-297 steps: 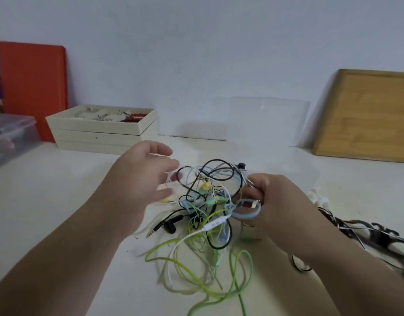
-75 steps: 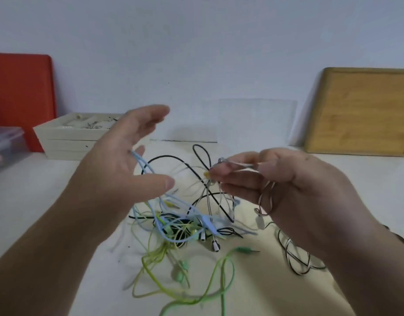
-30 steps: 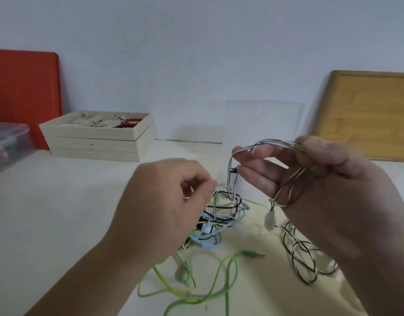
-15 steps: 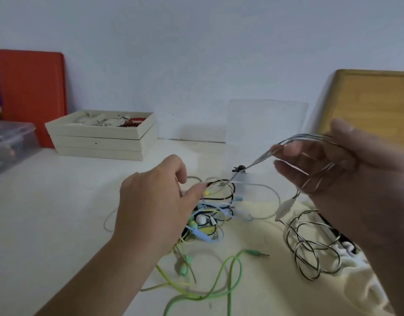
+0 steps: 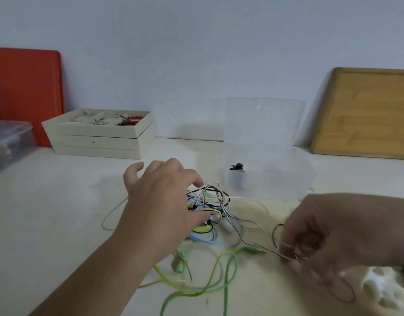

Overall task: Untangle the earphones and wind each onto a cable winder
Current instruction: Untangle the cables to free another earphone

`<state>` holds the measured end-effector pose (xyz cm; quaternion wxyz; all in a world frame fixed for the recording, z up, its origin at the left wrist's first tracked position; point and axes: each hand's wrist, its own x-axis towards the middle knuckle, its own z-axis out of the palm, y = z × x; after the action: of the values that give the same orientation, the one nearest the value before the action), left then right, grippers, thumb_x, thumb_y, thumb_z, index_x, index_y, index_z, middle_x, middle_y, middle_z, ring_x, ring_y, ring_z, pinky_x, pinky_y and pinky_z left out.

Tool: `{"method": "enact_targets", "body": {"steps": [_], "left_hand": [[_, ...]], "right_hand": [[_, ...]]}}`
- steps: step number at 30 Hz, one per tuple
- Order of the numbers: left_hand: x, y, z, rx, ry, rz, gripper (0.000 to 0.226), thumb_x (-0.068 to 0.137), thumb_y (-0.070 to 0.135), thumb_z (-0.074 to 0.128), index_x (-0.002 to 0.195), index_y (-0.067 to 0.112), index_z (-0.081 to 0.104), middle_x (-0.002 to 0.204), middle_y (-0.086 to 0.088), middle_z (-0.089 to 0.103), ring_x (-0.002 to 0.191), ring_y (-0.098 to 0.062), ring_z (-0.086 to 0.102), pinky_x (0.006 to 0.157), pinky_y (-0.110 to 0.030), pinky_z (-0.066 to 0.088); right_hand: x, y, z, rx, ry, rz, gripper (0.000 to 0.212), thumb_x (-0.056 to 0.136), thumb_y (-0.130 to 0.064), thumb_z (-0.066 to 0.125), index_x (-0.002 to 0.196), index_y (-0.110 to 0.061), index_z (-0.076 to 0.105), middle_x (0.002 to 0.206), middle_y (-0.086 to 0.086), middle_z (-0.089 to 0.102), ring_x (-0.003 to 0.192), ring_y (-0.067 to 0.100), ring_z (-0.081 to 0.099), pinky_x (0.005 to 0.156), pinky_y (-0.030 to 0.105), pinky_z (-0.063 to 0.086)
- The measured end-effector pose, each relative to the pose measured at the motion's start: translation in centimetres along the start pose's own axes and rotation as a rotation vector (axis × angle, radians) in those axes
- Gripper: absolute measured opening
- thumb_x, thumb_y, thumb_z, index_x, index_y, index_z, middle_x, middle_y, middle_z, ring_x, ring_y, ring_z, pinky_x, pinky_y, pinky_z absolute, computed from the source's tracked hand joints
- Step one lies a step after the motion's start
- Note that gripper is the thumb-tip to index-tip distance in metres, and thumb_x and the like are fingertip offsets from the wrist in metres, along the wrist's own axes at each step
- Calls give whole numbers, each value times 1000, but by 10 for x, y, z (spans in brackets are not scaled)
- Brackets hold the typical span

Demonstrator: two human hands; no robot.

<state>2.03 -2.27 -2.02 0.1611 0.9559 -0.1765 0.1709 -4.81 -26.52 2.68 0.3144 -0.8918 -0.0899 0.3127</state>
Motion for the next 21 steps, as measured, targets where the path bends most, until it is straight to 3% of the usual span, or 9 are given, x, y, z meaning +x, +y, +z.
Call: {"method": "enact_targets", "body": {"steps": [3,5,6,8,10,13,15,18,21], "left_hand": [[-1,-3,8,-21,19,47,67,51,48,91,110,45,60,100,22,48,109,-8,51,106,-36,11],[-2,-3,7,-74,29,149,78,48,35,93,117,43,58,110,20,51,110,-7,49,106,-34,14],[-3,0,7,-112,20,237,76,52,33,90,120,42,57,117,20,52,114,-5,46,106,-32,15],[-7,7,5,-173,-39,420,61,66,36,78,124,41,56,127,22,51,122,1,41,110,-27,15],[-10,15,8,-233,-116,504,37,78,47,62,115,42,59,127,28,49,124,7,38,114,-27,11],[-9,14,18,-267,-143,412,27,85,54,44,84,36,63,111,24,56,113,10,40,112,-29,11],[-4,7,19,-286,-86,299,26,87,49,43,81,35,63,103,21,58,104,6,44,107,-28,19],[2,-1,13,-307,18,218,27,88,42,44,85,34,69,98,19,61,92,-1,53,94,-28,32],[3,0,7,-307,28,247,29,88,34,48,92,29,77,95,17,67,85,-6,60,80,-27,46]], "right_hand": [[2,-7,6,-191,38,57,31,63,-38,74,93,-37,74,67,-3,73,52,0,58,55,13,44],[7,-10,7,-135,100,27,13,72,-34,75,85,-33,75,65,0,72,49,2,54,52,15,43],[8,-10,7,-99,162,-14,6,77,-35,75,81,-31,75,61,-1,68,48,3,50,50,16,42],[12,-10,6,-12,224,-178,14,84,-38,74,78,-25,75,54,-3,52,48,6,39,47,16,35],[12,-12,6,224,239,-384,18,84,-32,70,76,-17,75,54,1,42,49,9,36,49,14,35],[7,-6,1,556,277,-646,27,78,-32,78,70,-8,70,52,7,39,46,19,34,57,26,43],[-2,0,-5,686,312,-714,28,69,-29,80,60,-7,64,50,6,33,45,22,25,55,35,41],[-11,6,-13,508,394,-449,20,57,-24,67,48,-8,60,45,10,41,44,25,38,54,39,38],[-7,2,-7,-184,191,38,30,67,-50,71,74,-20,74,61,0,66,56,13,57,60,39,50]]}}
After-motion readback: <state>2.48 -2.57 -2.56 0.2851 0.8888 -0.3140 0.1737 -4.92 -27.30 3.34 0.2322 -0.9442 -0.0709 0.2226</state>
